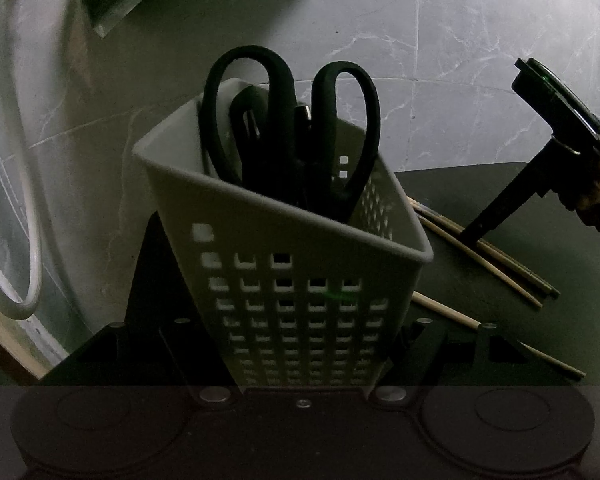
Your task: Organize utensils
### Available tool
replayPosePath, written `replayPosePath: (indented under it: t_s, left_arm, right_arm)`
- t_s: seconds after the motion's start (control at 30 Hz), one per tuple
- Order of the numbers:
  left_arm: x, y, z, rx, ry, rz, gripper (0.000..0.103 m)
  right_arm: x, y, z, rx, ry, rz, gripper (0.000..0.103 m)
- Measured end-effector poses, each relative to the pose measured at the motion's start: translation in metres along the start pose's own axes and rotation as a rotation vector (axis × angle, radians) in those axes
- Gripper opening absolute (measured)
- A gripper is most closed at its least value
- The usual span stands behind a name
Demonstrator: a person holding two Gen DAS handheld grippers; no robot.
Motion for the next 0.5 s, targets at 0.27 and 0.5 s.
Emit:
replayPosePath:
  t_s: [0.27, 0.5]
  left_arm:
    - [0.0, 0.001, 0.001, -0.003, -0.008, 0.006, 0.076]
    - [0.001, -0.003, 0.004, -0.009, -0.002, 0.016, 0.076]
  right_arm:
    - [0.003, -0.006, -0.011, -0.033, -0.117, 0.001, 0.026]
    - [0.003, -0.013, -0.009, -0.094, -0.106, 0.028, 0.013]
Point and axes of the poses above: each gripper's, at about its wrist camera, not at the fingertips, and x roughly the way its jaws point, y to its right, z to its underside, the point moved 7 cm from there along x, roughly the way its jaws point, and after that the axes turned 14 degrees about -y, right-handed, at the moved point
